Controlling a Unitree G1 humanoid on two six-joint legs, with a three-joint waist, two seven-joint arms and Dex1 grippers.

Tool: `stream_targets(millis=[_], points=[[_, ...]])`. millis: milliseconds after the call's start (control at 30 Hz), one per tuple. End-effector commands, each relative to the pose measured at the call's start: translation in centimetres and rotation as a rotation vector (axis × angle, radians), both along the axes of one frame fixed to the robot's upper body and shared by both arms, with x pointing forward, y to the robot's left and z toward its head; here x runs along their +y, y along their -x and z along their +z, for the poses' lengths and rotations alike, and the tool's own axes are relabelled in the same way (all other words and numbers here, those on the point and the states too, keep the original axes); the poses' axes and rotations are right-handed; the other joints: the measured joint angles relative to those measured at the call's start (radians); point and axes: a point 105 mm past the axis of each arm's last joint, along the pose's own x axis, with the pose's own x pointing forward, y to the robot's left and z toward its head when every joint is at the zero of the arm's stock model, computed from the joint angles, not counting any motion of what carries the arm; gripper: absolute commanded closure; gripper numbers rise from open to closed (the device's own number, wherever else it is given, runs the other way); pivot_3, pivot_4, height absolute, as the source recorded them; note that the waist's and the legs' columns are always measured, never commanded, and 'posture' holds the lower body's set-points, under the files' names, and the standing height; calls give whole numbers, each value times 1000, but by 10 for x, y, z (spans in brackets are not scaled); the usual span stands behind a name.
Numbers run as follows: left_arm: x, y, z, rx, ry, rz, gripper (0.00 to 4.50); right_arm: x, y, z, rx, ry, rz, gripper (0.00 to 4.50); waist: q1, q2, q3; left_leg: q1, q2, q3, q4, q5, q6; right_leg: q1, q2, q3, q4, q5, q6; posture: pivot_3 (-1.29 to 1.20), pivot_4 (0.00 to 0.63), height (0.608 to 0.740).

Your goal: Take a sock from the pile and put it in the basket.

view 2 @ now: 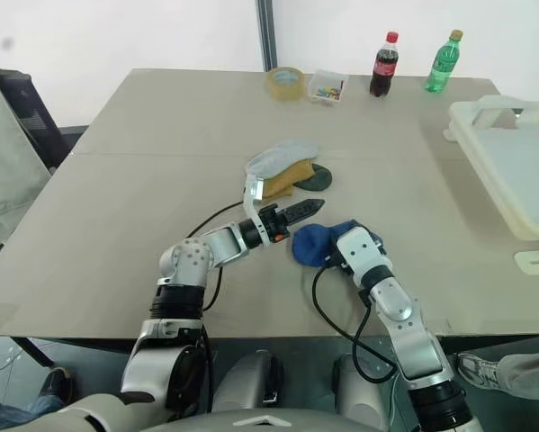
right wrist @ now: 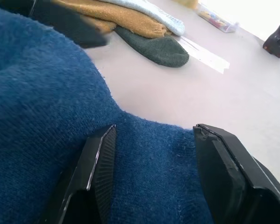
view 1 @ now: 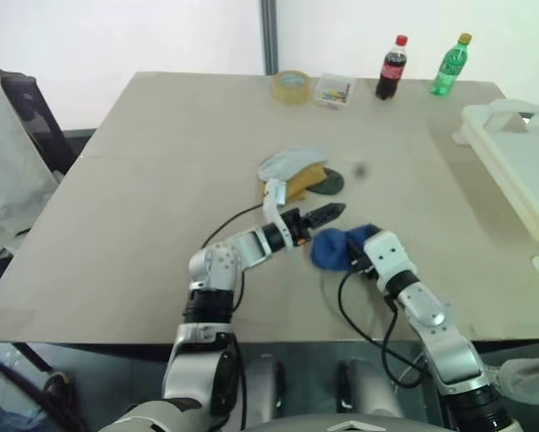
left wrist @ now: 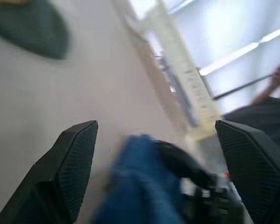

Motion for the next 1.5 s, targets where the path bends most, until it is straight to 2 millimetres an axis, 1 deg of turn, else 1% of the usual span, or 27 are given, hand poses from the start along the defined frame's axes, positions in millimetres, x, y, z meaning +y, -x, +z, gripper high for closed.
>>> stream_targets(millis=[33,133,233,300,467,633,900,1000,1167,1267,1367,1433,1500], points=[[-19,2,-4,-41,-102,-92,210,-3,-1,-10,36,25,-5,1825,2,0,0,0,0,0,0,0,0,0,0,0,0,0,0,0,150,740],[-27,15,-17,-47,-189,-206,210,-2,-1,-10,35,28,-3,1825,-1,0,0,0,0,0,0,0,0,0,0,0,0,0,0,0,150,740],[-30,35,-26,-31,-235,-393,210,-2,-2,-10,33,33,-3,1825,-1,0,0,0,0,0,0,0,0,0,0,-1,0,0,0,0,150,740],[-25,40,-23,-22,-226,-457,210,-1,-2,-10,31,35,-3,1825,-1,0,0,0,0,-1,-1,0,0,0,0,-1,0,0,0,0,150,740],[-7,39,-8,-3,-161,-505,210,-1,-1,-11,31,35,-8,1825,-3,0,0,0,1,-1,-1,0,0,-1,-1,-1,-1,0,0,0,150,740],[9,36,4,26,-90,-517,210,0,-1,-11,29,37,-6,1825,-6,0,0,0,1,0,-2,0,0,-2,0,-1,-1,0,0,0,150,740],[8,46,19,65,74,-538,210,2,-3,-11,26,47,9,1825,-14,-1,2,-1,1,0,-2,0,0,-3,-1,0,-1,0,0,0,150,740],[8,53,27,57,146,-548,210,2,-3,-11,27,46,7,1825,-20,-1,2,-1,1,0,-2,0,0,-3,-1,0,0,0,0,0,150,740],[11,50,37,82,246,-495,210,1,-4,-10,25,54,9,1825,-22,-1,3,-1,1,0,-2,0,0,-3,-1,0,0,0,0,0,150,740],[8,51,35,91,254,-475,210,0,-5,-9,21,58,10,1825,-23,-1,3,-1,1,0,-2,0,0,-3,-1,0,0,0,0,0,150,740],[3,54,33,99,263,-468,210,-1,-6,-4,8,54,9,1825,-22,-2,3,-1,1,0,-2,0,0,-2,-1,0,0,0,0,0,150,740],[0,55,33,109,280,-463,210,-3,-7,4,5,-2,-7,1825,-22,-2,3,-1,1,0,-2,0,0,-2,-1,0,0,0,0,0,150,740],[-5,56,31,121,286,-458,210,-4,-7,16,-3,-48,-8,1825,-22,-2,3,-1,1,0,-2,0,0,-2,-1,0,0,0,0,0,150,740]])
